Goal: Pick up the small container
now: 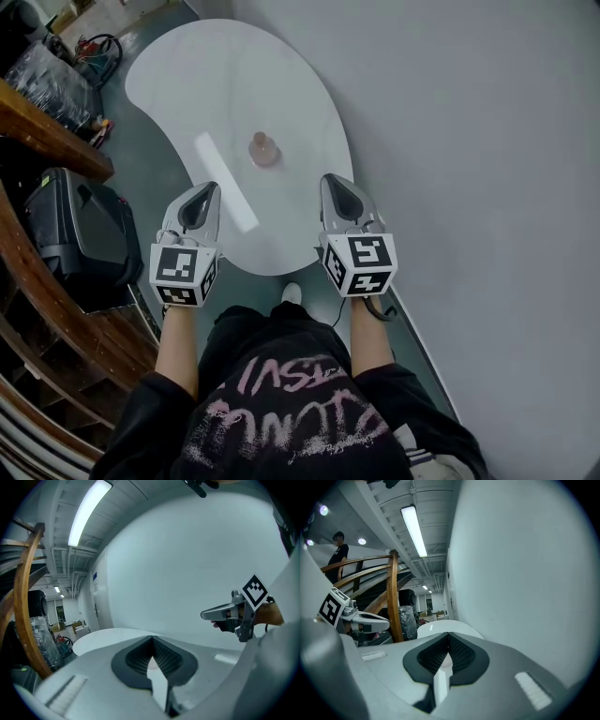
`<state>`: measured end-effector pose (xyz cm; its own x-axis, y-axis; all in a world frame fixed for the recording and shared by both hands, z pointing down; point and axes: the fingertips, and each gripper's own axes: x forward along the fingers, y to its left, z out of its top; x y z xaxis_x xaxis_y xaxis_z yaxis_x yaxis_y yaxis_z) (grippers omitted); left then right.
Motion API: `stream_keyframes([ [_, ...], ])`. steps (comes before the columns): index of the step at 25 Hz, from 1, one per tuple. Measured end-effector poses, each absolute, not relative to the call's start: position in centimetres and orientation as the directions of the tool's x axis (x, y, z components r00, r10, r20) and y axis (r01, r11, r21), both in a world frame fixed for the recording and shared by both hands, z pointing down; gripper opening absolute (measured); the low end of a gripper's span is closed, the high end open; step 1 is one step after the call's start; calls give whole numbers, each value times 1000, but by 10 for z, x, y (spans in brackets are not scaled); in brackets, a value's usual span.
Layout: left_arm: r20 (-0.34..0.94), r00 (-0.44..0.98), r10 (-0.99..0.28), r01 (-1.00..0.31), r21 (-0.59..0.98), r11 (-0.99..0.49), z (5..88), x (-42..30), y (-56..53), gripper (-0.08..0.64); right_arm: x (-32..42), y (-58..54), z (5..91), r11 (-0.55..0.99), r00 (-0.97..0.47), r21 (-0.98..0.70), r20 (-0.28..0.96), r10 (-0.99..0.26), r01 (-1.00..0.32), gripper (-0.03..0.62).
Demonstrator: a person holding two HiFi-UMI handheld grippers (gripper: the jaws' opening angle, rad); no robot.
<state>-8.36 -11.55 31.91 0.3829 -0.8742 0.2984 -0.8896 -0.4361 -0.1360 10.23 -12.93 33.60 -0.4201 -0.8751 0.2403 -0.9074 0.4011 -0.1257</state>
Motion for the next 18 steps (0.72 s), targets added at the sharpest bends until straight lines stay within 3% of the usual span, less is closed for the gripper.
stream_keyframes([
  [18,287,383,-878,-893,-128,-431,313,-89,-115,0,96,-133,332,392,-414,-134,237,-879,-910,14],
])
